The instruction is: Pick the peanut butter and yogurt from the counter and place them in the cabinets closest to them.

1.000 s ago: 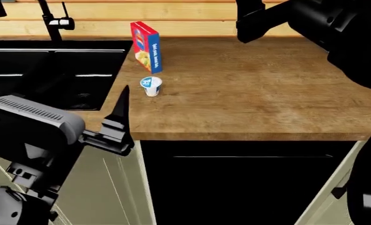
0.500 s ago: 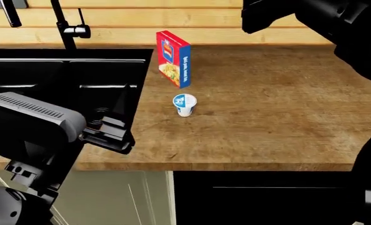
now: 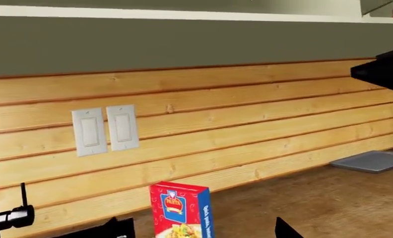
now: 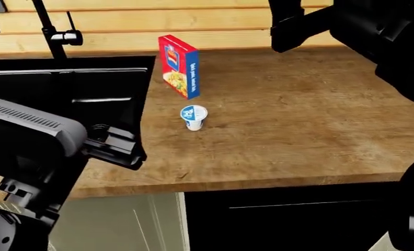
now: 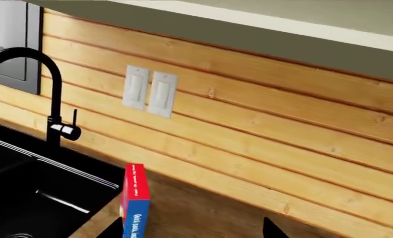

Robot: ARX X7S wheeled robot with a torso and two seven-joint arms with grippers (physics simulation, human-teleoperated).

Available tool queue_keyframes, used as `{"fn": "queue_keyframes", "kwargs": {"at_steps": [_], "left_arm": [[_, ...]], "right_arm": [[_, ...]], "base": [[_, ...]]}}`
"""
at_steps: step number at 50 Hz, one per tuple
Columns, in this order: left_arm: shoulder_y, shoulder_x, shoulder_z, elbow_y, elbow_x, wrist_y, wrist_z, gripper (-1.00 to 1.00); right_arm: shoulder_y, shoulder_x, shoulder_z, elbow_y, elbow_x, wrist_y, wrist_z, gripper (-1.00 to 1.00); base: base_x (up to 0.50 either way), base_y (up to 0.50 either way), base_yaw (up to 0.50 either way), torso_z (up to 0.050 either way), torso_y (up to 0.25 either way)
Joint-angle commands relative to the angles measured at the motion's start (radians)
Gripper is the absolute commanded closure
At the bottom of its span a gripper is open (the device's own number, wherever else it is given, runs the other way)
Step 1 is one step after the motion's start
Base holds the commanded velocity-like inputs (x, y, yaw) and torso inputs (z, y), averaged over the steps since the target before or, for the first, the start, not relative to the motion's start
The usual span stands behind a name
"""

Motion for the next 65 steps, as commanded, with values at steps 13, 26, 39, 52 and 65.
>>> {"fn": "queue_keyframes", "kwargs": {"at_steps": [13, 26, 39, 52, 65], "left_arm": [[-0.022, -0.024, -0.009, 0.003, -0.028, -0.017, -0.027, -1.0], [-0.017, -0.025, 0.013, 0.001, -0.015, -0.007, -0.026, -1.0], [-0.021, -0.028, 0.025, -0.001, -0.015, -0.004, -0.03, -1.0], [-0.025, -0.033, 0.033, -0.003, -0.019, -0.003, -0.036, -1.0], [-0.026, -0.035, 0.042, -0.004, -0.02, 0.004, -0.04, -1.0]], "right_arm": [[-0.038, -0.003, 0.168, 0.043, 0.228, 0.052, 0.097, -1.0], [-0.014, 0.028, 0.166, 0.102, 0.324, 0.032, 0.167, -1.0], [0.006, 0.066, 0.169, 0.126, 0.377, 0.02, 0.211, -1.0], [0.004, 0.098, 0.154, 0.123, 0.419, 0.004, 0.227, -1.0], [0.006, 0.115, 0.137, 0.131, 0.447, -0.012, 0.246, -1.0]], "base": [[0.22, 0.34, 0.0, 0.0, 0.0], [0.14, -0.01, 0.43, 0.0, 0.001], [0.23, 0.0, 0.0, 0.0, 0.0], [0.28, 0.0, 0.0, 0.0, 0.001], [0.17, 0.0, 0.0, 0.0, 0.0]]}}
